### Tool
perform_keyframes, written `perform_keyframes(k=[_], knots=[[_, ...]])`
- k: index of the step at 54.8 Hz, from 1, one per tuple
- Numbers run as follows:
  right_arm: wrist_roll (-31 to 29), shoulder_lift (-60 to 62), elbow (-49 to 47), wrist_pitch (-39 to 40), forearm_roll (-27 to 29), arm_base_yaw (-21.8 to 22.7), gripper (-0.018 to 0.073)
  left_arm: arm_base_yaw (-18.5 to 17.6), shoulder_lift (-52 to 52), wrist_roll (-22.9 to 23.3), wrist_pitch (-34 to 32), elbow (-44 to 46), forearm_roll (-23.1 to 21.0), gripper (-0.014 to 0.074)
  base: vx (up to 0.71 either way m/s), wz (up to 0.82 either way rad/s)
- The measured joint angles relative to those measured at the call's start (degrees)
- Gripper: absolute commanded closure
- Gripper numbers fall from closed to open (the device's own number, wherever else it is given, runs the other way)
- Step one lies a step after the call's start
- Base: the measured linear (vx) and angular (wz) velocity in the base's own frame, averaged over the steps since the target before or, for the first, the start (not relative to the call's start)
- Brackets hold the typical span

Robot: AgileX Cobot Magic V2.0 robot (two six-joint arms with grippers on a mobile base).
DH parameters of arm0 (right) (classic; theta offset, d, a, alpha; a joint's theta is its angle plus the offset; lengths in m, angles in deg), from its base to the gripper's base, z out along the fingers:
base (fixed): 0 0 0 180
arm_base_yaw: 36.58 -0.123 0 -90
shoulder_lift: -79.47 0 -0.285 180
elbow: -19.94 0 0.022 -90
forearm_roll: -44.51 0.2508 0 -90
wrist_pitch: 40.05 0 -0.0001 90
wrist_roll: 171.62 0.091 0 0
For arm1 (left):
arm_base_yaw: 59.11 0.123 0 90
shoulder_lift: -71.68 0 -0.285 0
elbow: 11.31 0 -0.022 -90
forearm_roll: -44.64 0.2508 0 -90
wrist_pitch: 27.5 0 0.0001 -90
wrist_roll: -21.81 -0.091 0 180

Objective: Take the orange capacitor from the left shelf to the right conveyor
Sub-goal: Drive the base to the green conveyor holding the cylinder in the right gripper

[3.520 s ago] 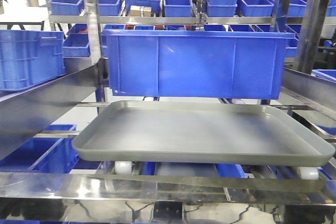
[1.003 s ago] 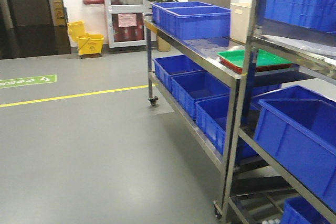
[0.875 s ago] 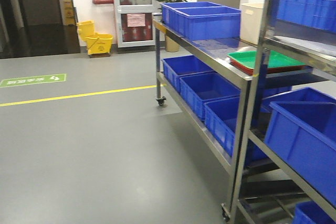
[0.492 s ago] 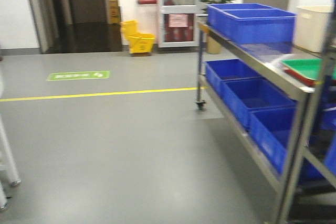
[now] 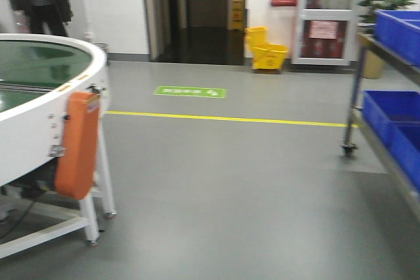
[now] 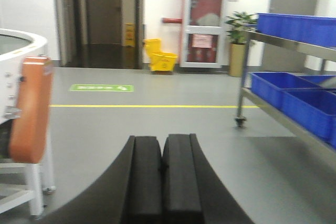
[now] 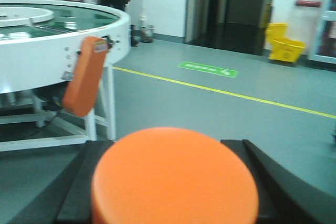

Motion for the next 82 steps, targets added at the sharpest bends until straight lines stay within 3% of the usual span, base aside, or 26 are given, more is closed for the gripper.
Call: perform_keyframes(k=[82], knots=[[0.00, 0.00, 0.10, -0.01, 0.00, 0.00, 0.0567, 0.00, 0.00, 0.00, 0.01, 0.00, 0.00, 0.0603, 0.43, 0.41]])
